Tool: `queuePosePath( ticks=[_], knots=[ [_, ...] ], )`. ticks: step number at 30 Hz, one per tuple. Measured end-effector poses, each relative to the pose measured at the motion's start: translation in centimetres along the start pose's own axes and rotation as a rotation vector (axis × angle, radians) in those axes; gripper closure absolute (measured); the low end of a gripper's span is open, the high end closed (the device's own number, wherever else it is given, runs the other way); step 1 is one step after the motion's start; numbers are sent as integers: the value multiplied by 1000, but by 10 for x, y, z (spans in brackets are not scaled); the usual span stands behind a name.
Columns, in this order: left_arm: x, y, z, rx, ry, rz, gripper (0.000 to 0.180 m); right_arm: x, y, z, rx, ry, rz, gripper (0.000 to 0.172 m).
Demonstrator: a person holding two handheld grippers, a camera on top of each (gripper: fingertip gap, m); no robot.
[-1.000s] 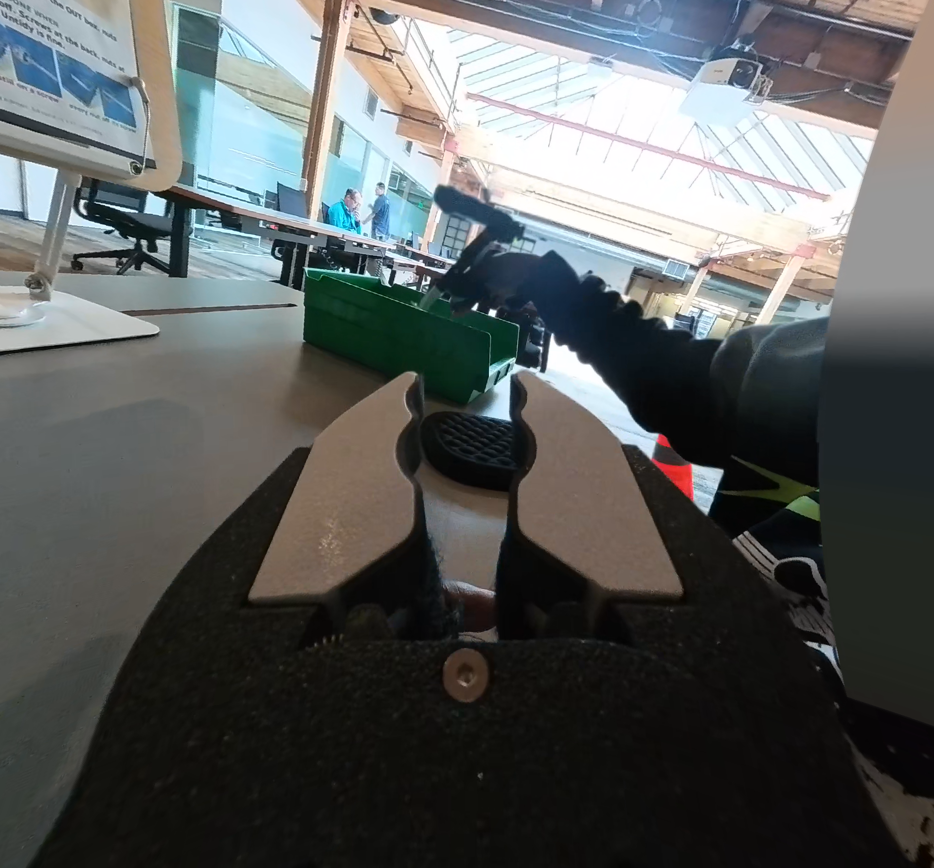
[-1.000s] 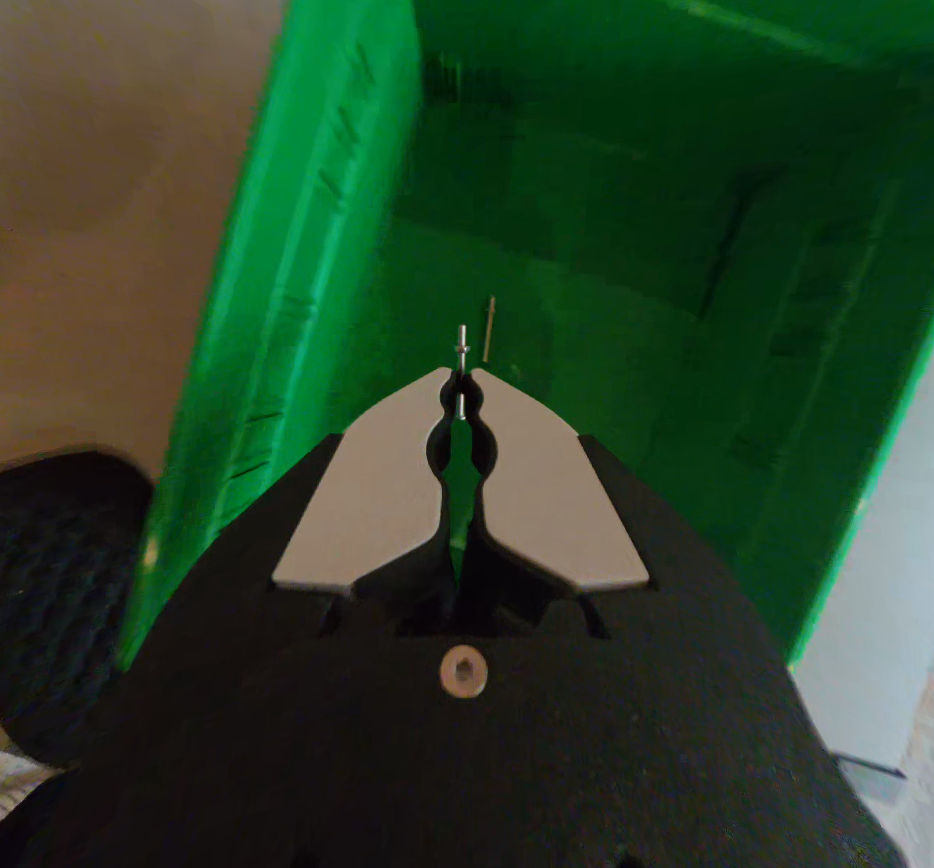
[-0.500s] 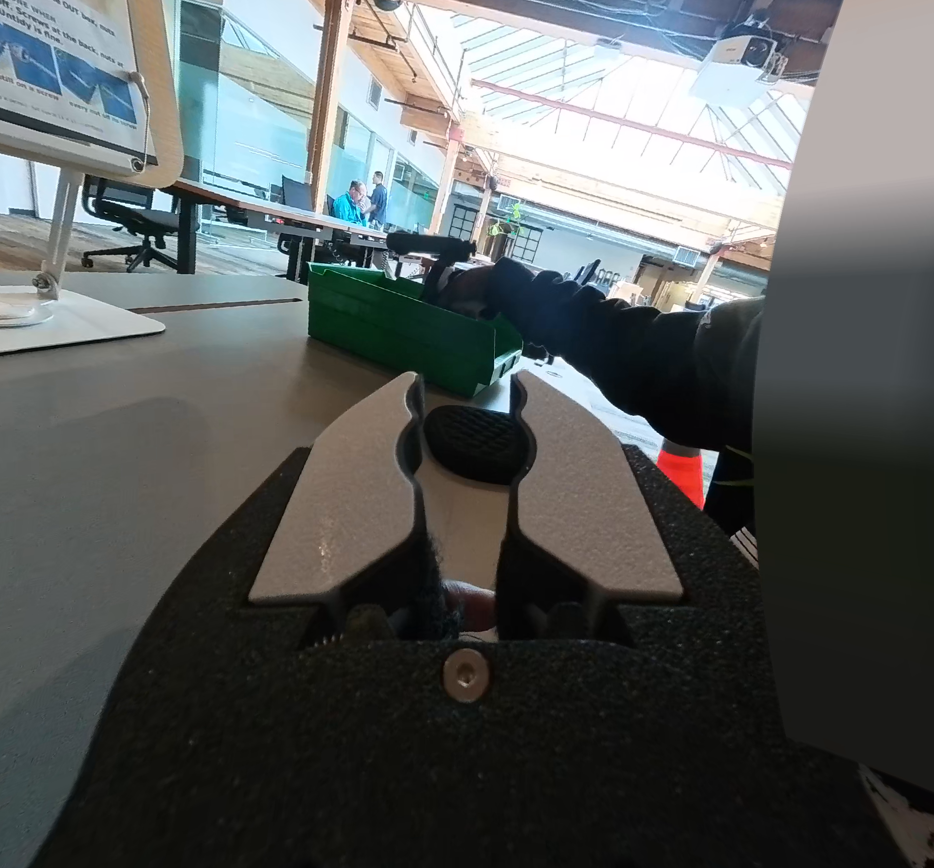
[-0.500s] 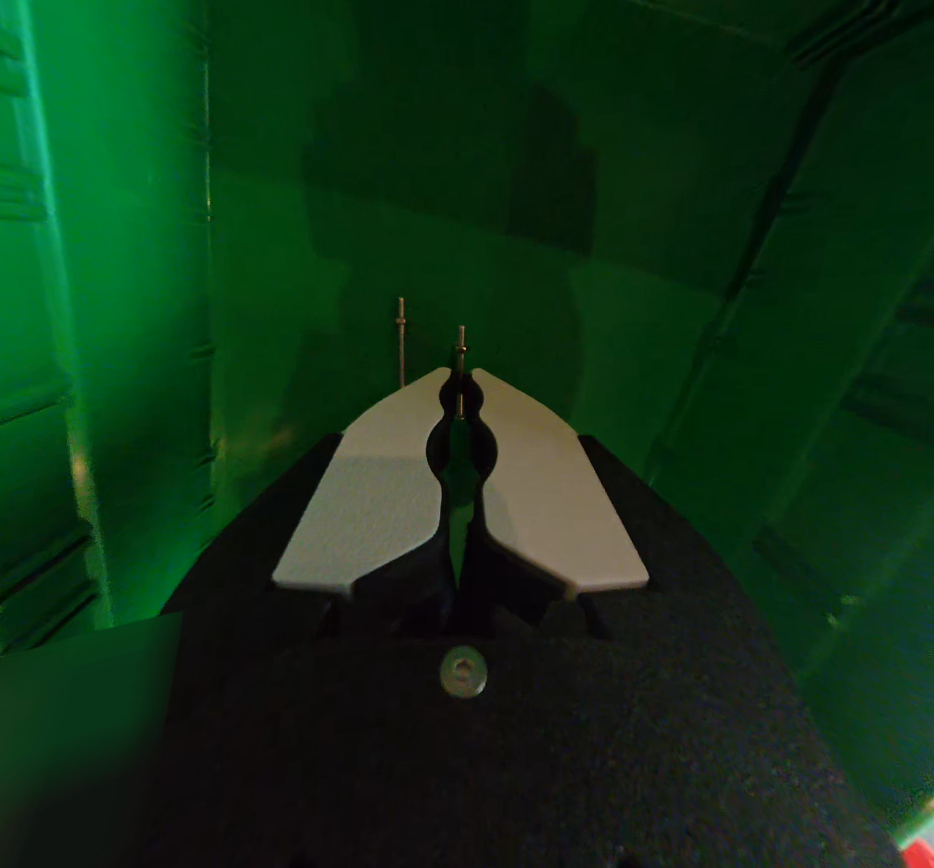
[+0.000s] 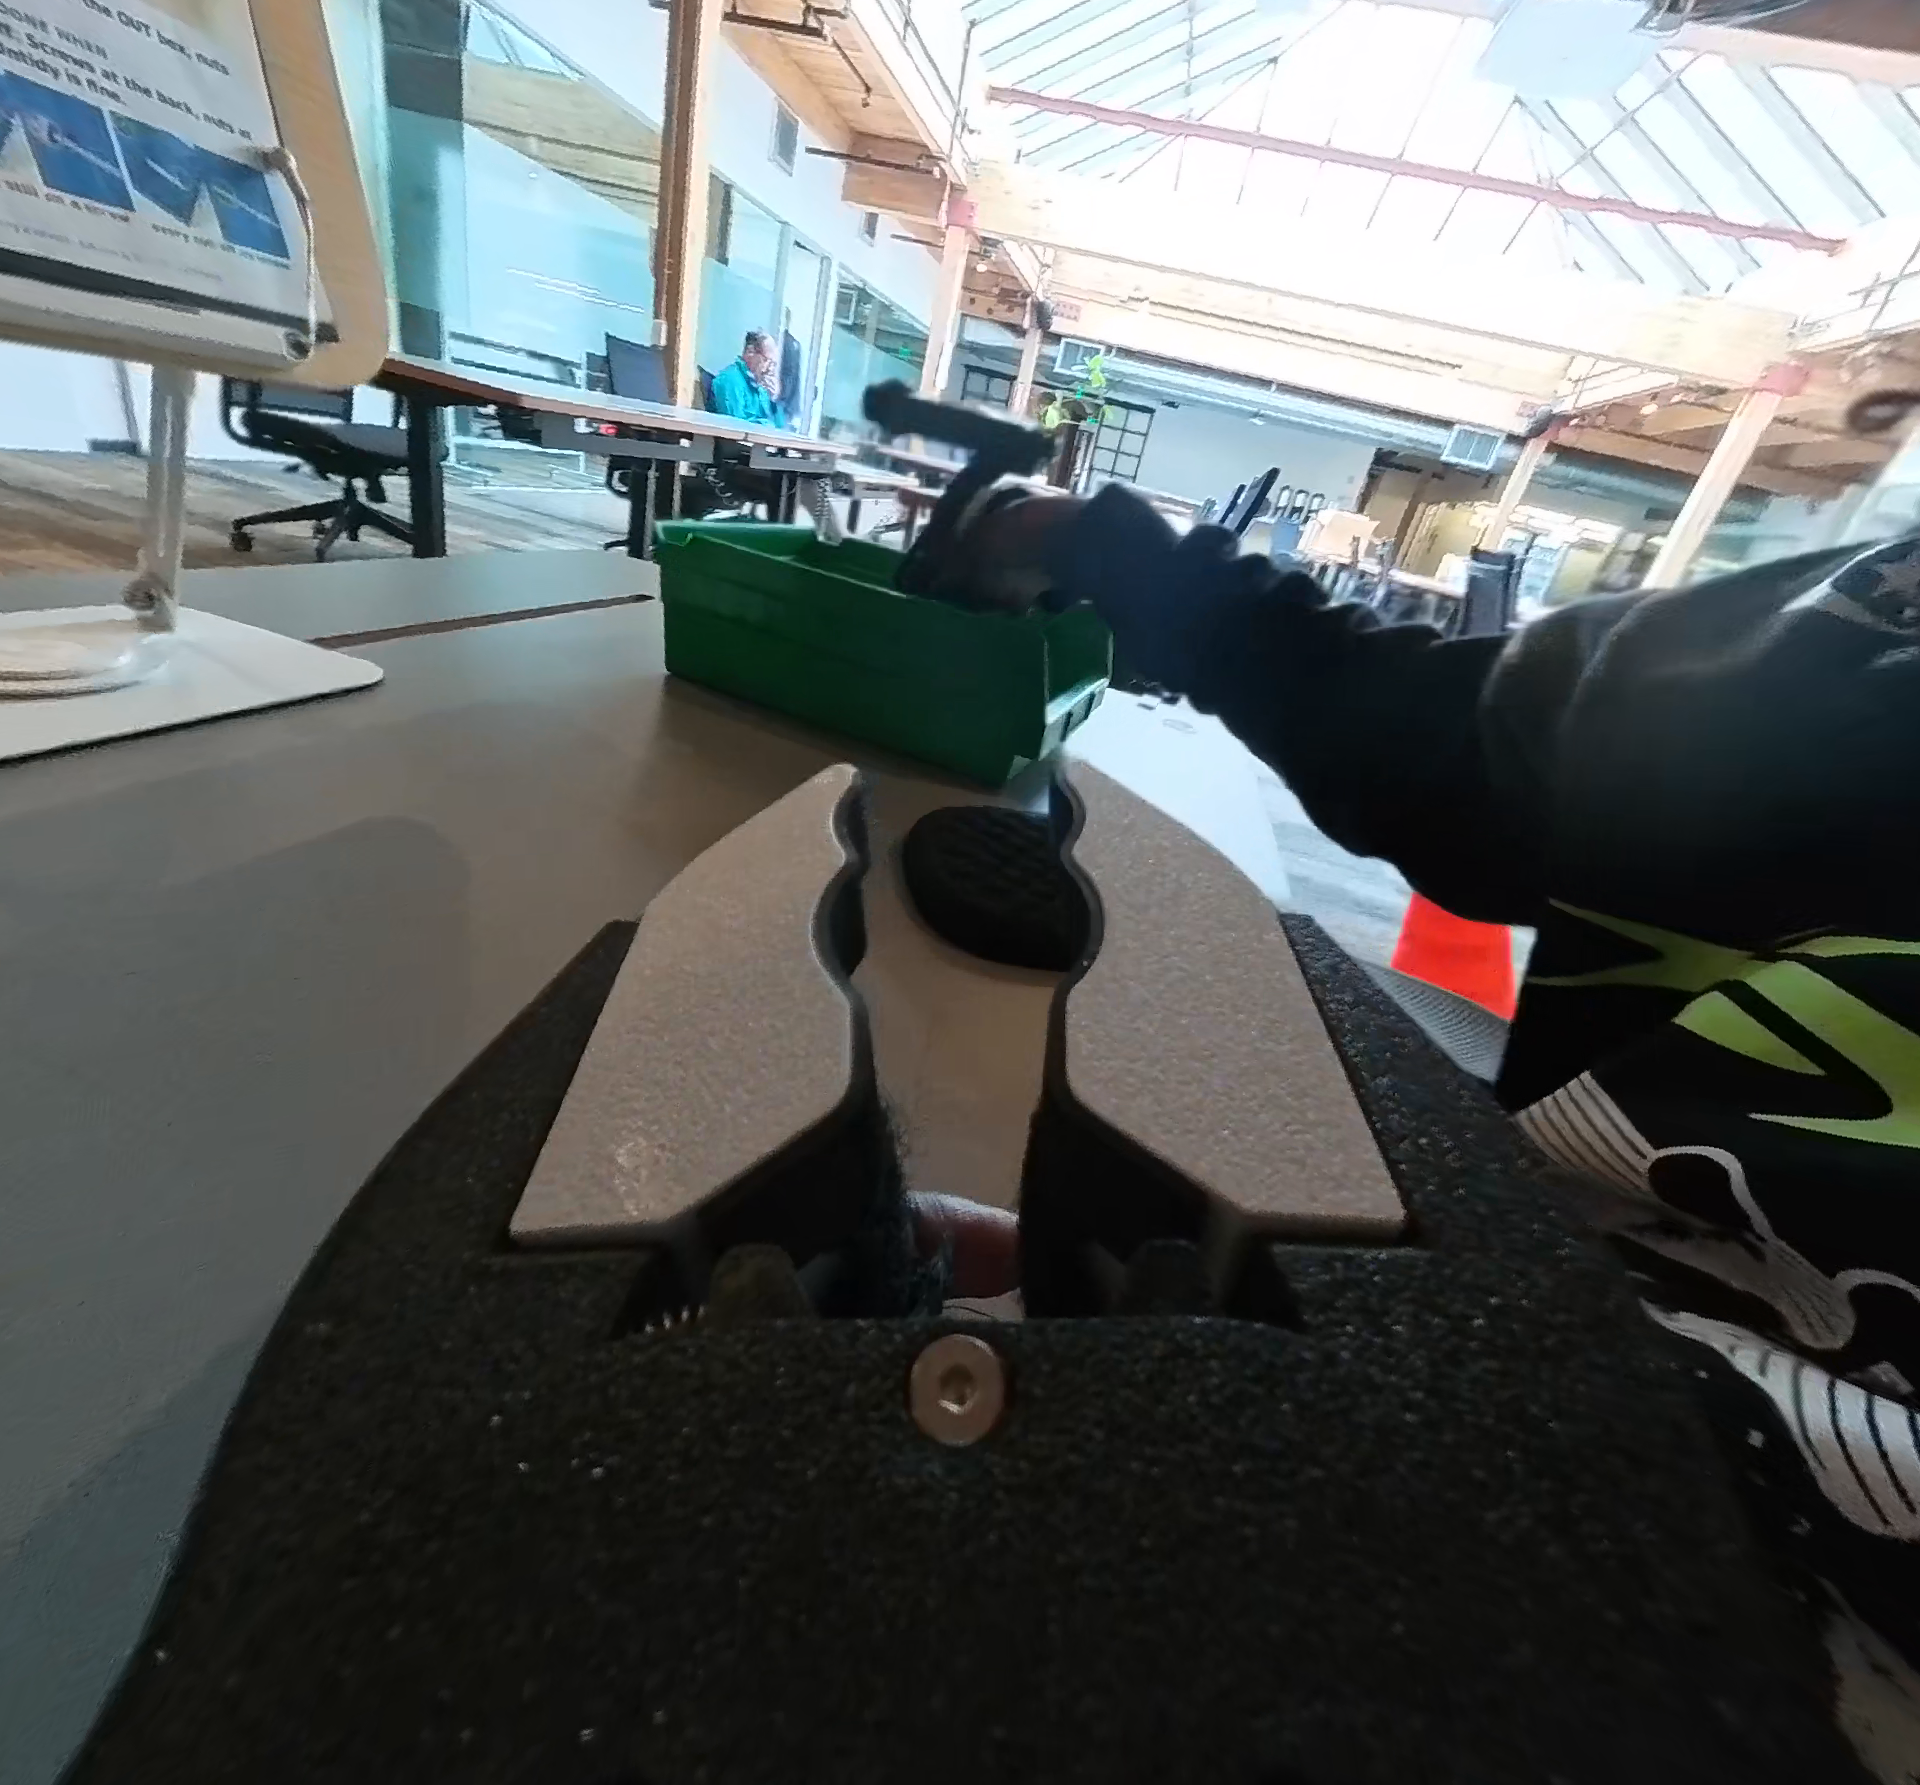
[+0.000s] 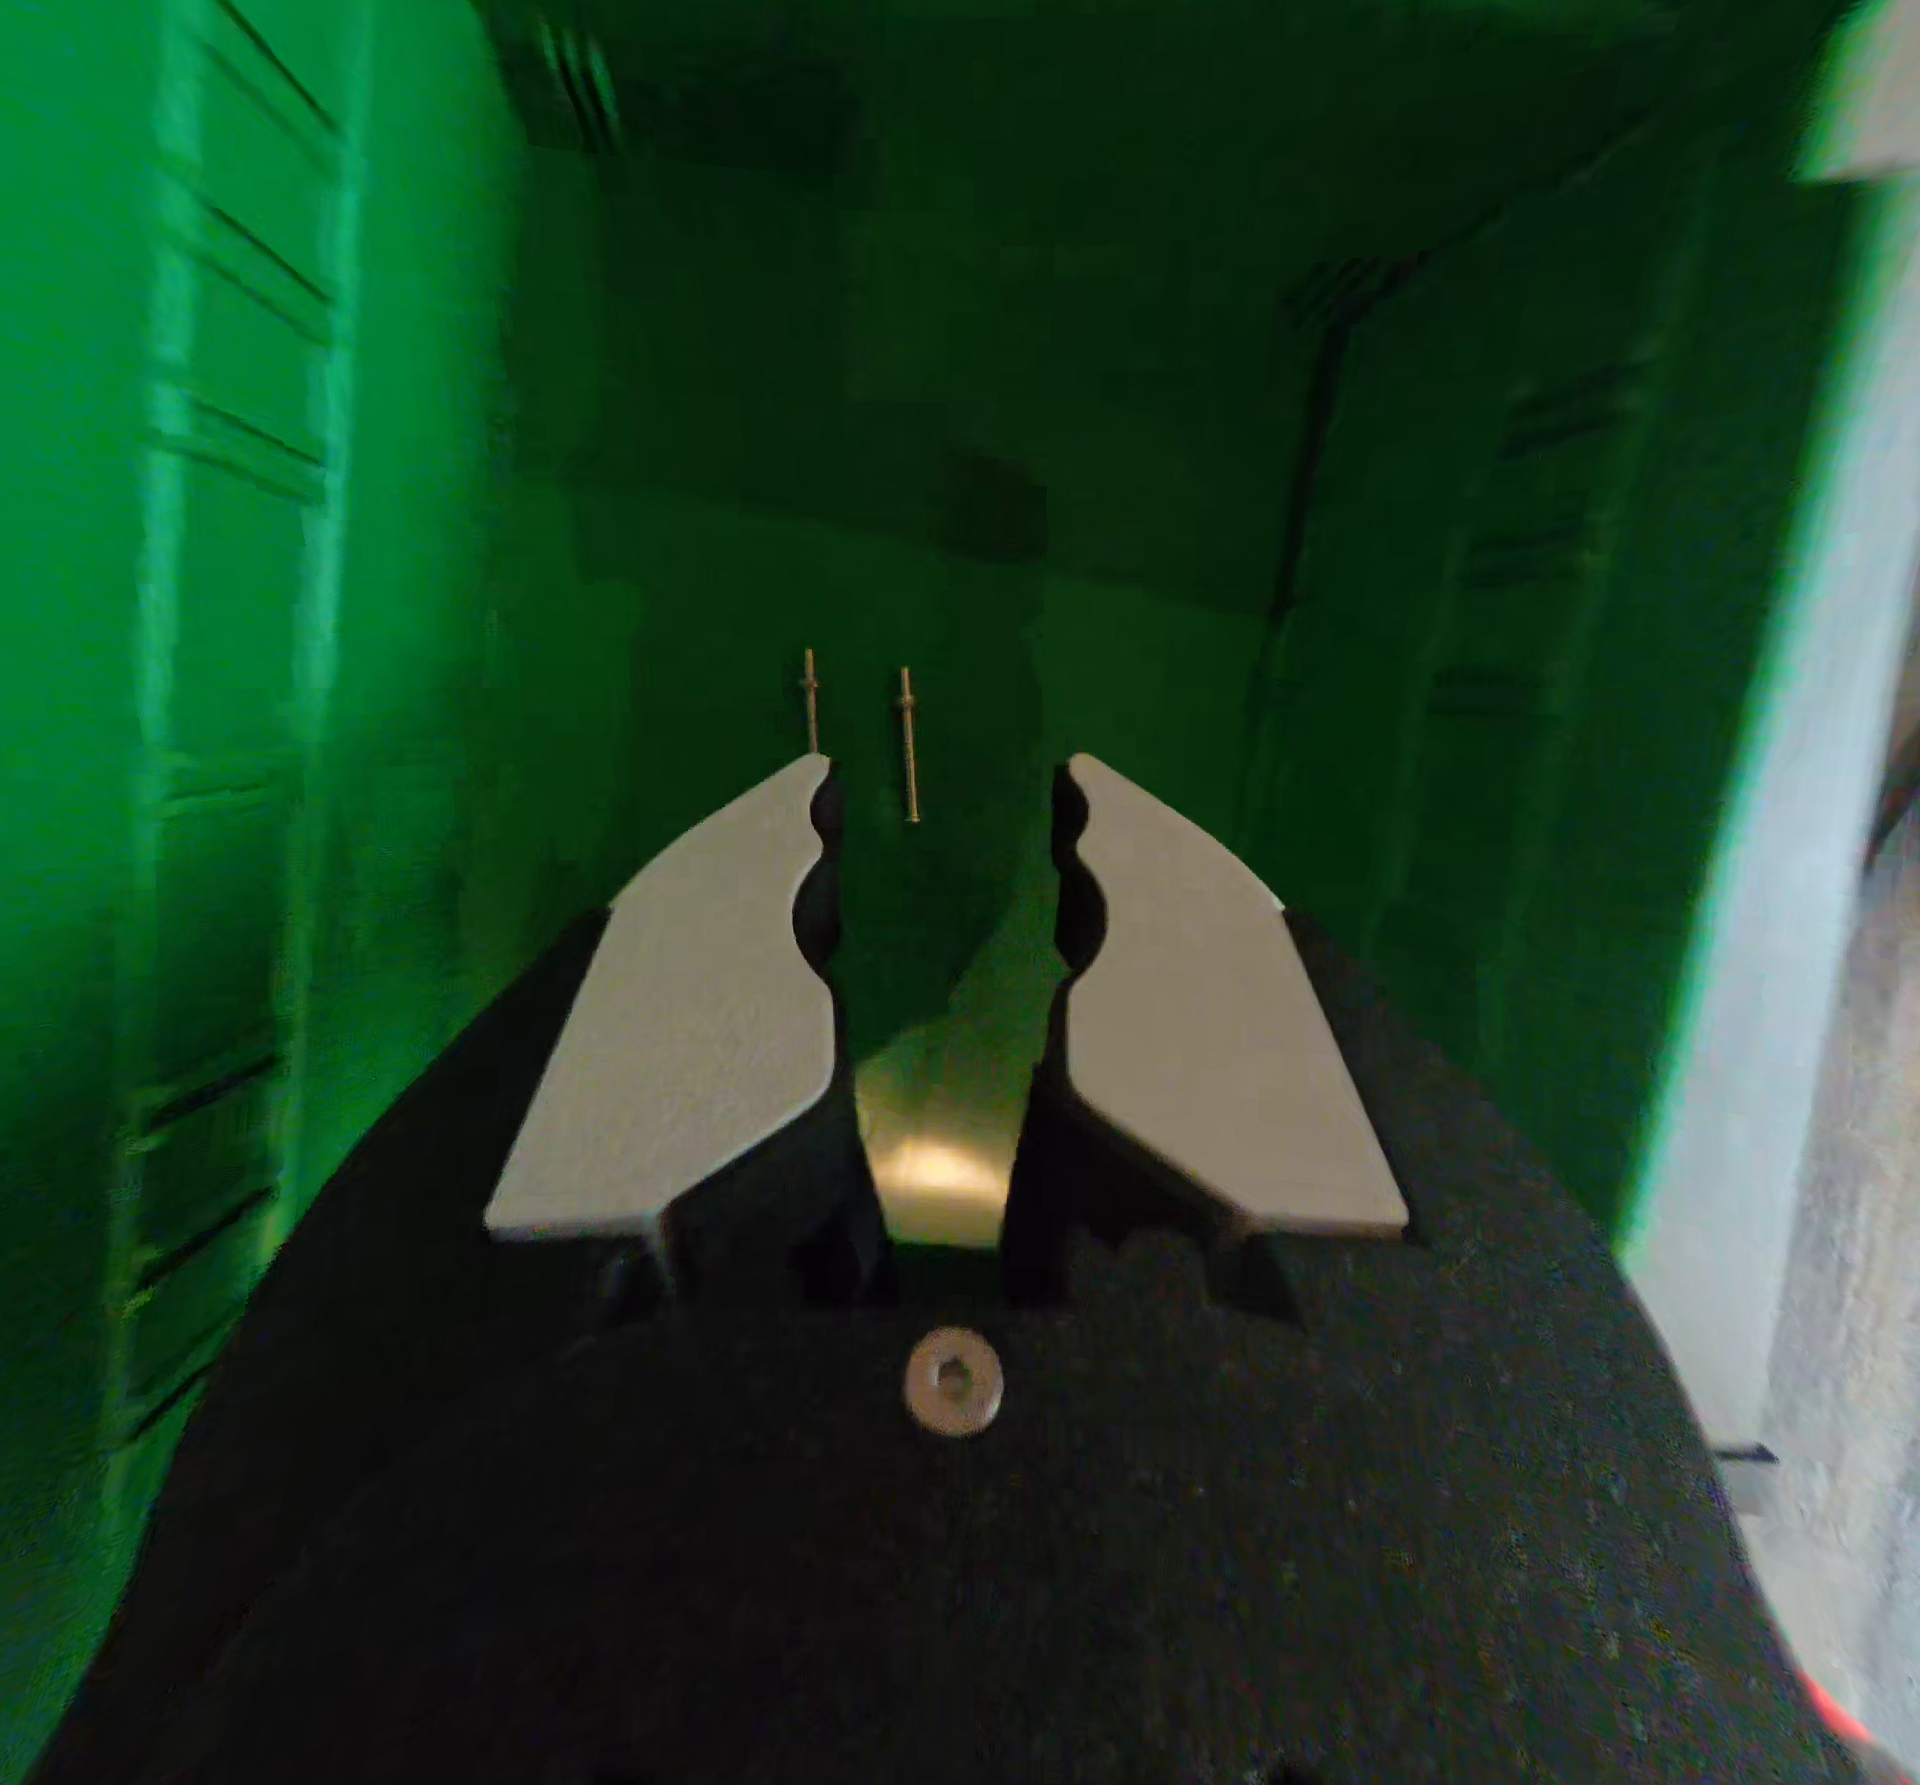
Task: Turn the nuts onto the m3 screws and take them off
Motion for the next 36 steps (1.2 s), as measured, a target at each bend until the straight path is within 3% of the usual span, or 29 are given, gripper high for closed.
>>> queuePosePath(
  ticks=[3,7,12,15,18,24,36],
  knots=[
    [5,-1,18,-20,-14,25,149,41,-25,8,43,247,-31,133],
    [27,-22,73,-97,-82,164,150,85,-88,3,146,511,90,134],
    [75,-98,149,-218,-288,502,152,107,-166,-15,291,669,253,137],
    [97,-150,168,-156,-505,626,153,109,-199,-24,338,726,357,138],
    [109,-199,161,-38,-730,692,154,103,-224,-30,374,742,459,138],
    [118,-277,119,154,-1029,798,158,84,-247,-28,399,715,559,138],
    [122,-339,59,321,-1282,892,166,65,-245,-23,392,698,545,140]
  ],
)
Point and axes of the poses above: each gripper's, where its closed fingertips meet, x back along the fingers, z out of its top, y = z × x across the jaws, the point moved 6 cm from there along x, back along the fingers, and after that the axes turned 10 degrees about z, right-handed, at the moved point
